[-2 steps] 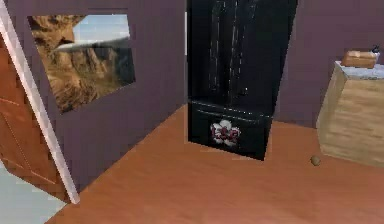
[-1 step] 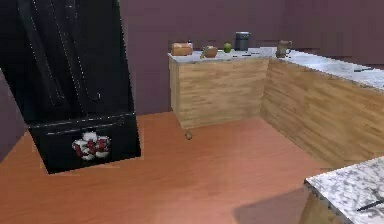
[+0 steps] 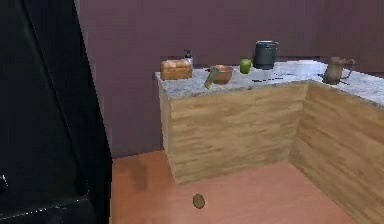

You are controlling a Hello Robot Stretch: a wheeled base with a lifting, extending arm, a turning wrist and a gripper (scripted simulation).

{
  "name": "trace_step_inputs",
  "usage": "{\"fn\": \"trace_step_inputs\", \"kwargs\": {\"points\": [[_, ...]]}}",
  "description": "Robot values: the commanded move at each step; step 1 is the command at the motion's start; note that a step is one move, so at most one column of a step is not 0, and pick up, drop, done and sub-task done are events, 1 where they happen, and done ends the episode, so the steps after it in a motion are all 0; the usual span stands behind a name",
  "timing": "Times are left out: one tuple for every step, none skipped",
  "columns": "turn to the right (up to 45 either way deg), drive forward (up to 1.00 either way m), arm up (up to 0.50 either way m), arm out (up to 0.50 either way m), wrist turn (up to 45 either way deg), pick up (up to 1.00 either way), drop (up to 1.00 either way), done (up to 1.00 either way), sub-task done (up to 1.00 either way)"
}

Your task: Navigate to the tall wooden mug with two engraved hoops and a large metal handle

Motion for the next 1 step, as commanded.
{"fn": "trace_step_inputs", "kwargs": {"points": [[9.0,0.00,0.00,0.00,0.0,0.00,0.00,0.00,0.00]]}}
